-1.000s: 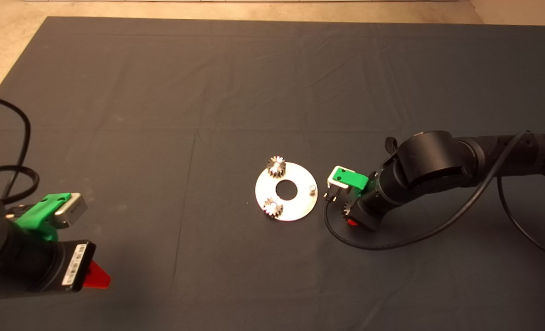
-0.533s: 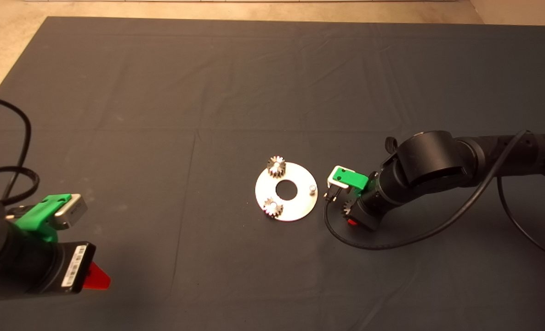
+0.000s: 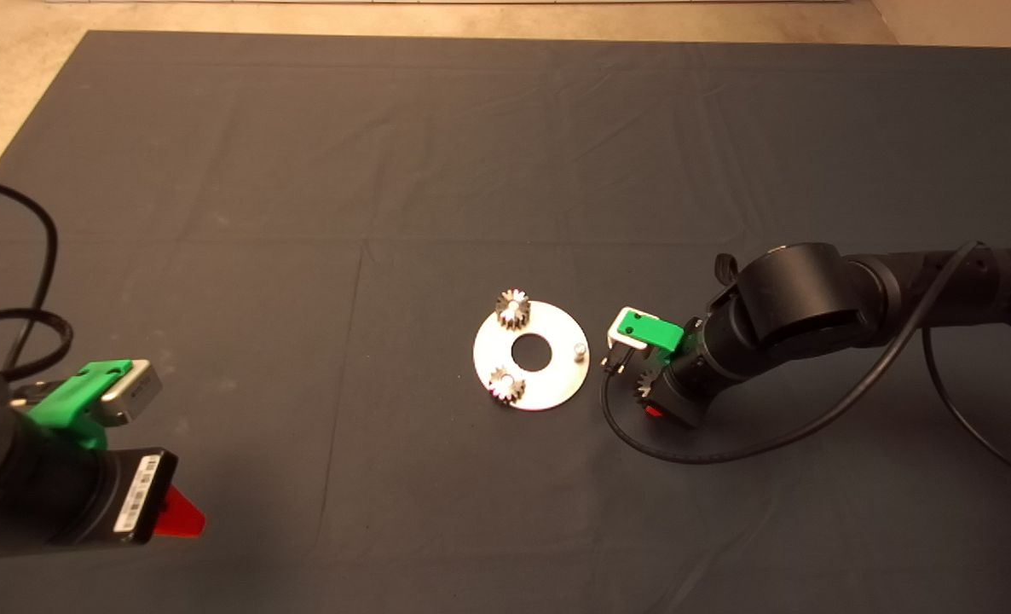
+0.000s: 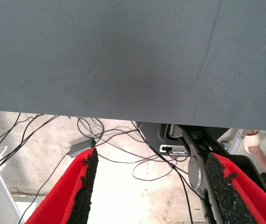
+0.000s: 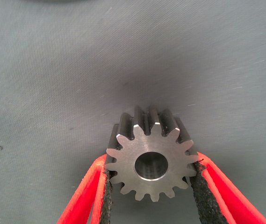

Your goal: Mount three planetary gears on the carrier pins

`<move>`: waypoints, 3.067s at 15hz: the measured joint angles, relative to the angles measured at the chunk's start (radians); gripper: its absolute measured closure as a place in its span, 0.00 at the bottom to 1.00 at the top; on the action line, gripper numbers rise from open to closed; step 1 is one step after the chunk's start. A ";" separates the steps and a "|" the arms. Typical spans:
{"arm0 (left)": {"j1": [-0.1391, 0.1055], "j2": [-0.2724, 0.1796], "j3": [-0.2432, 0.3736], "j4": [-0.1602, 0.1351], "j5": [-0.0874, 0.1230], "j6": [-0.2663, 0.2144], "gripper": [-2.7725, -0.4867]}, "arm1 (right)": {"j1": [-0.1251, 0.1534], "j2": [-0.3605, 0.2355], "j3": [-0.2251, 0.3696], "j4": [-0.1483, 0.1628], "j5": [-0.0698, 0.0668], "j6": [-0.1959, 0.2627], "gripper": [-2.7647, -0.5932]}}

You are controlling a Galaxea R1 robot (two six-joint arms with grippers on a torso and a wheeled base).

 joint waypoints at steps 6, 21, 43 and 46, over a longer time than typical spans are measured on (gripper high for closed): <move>0.000 0.000 0.000 0.000 0.000 0.000 0.51 | 0.063 0.001 0.024 -0.001 -0.001 0.001 0.79; 0.000 0.000 0.000 0.000 0.000 0.000 0.51 | 0.106 0.107 0.027 -0.002 -0.002 0.145 0.79; 0.000 0.000 0.000 0.000 0.000 0.000 0.51 | 0.111 0.230 -0.127 0.000 -0.004 0.240 0.80; 0.000 0.000 0.000 0.000 0.000 0.000 0.51 | 0.111 0.231 -0.130 0.004 -0.004 0.240 0.80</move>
